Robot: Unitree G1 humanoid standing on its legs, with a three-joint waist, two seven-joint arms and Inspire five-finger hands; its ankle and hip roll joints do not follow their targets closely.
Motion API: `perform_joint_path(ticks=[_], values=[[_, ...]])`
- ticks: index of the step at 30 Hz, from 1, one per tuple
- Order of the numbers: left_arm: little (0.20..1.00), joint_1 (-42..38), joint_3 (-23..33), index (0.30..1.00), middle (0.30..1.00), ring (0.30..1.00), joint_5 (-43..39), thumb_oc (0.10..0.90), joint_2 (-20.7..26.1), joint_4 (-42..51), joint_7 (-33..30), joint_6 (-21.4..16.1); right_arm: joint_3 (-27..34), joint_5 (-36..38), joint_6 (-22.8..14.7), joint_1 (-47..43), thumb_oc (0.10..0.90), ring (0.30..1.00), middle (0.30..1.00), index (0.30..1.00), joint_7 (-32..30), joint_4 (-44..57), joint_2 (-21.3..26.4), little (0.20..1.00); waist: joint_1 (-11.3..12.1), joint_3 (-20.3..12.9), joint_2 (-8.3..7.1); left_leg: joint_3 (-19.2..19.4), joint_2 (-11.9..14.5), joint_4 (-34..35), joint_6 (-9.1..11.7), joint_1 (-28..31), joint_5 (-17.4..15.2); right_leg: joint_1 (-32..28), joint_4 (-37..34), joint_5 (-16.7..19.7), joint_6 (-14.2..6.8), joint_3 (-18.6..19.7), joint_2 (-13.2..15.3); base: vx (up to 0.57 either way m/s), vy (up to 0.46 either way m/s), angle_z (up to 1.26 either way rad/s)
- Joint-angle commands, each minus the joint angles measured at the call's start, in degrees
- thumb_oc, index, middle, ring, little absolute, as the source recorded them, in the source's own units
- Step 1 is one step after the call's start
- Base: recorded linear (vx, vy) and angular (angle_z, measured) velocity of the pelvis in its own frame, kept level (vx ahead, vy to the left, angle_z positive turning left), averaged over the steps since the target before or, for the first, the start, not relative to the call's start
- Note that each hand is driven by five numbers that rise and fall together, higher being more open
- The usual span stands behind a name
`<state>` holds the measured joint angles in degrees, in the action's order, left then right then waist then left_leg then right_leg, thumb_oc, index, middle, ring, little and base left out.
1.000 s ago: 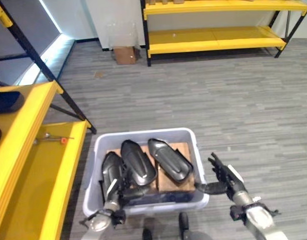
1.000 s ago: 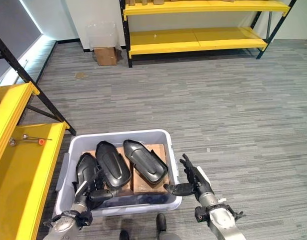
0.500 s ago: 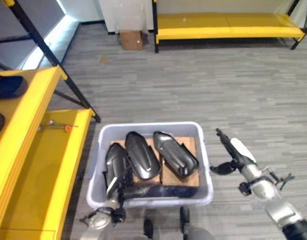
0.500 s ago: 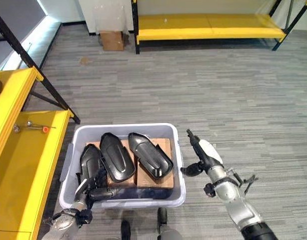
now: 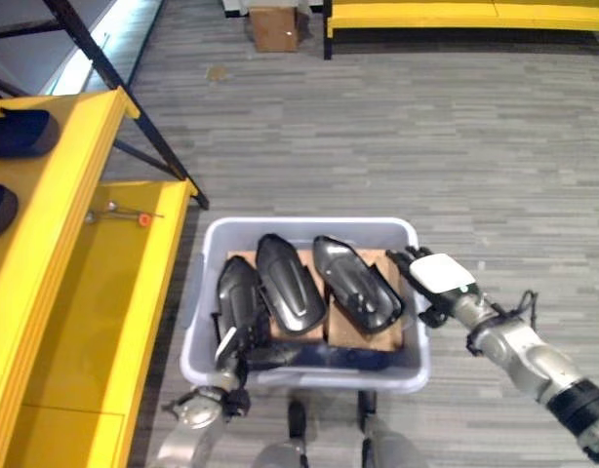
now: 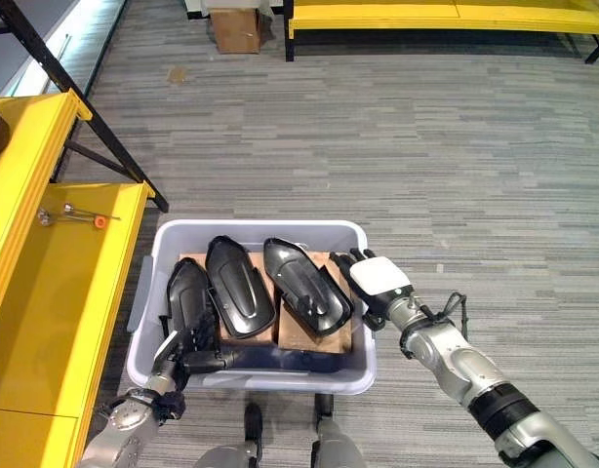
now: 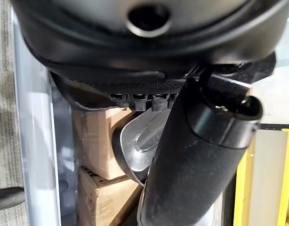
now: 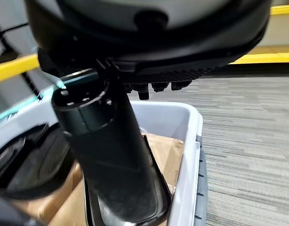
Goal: Move parts from the plastic box to the shelf.
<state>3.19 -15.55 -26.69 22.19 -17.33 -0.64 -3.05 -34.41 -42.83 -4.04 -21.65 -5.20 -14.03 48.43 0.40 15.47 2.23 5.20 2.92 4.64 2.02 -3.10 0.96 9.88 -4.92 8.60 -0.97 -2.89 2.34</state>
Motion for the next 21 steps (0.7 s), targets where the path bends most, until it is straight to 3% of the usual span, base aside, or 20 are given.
perform_joint_path(ticks=[1, 21], values=[[1.0, -1.62, -1.02, 1.0, 1.0, 1.0, -1.59, 0.9, 3.22, 4.6, -0.03, -6.16, -2.22, -3.11, -0.64, -6.79, 0.9, 1.0, 1.0, 1.0, -1.09, 0.38, 1.74, 1.0, 0.78, -3.03, -2.19, 1.46, 0.36, -5.96, -0.48, -4.08, -1.66, 2.67, 10.0, -6.96, -4.75, 3.93, 3.23, 0.0, 0.0, 0.0], [1.0, -4.94, -2.0, 1.0, 1.0, 1.0, -2.64, 0.9, 2.95, 4.78, -2.44, -7.06, -7.53, -3.46, 1.77, -11.28, 0.9, 1.0, 1.0, 1.0, -1.91, -4.85, -4.98, 1.0, 1.66, -0.31, -1.56, 0.49, -0.82, -9.89, -0.93, -9.65, -2.76, 7.37, 12.58, -7.09, -4.57, 3.96, 3.66, -0.01, 0.002, 0.02]])
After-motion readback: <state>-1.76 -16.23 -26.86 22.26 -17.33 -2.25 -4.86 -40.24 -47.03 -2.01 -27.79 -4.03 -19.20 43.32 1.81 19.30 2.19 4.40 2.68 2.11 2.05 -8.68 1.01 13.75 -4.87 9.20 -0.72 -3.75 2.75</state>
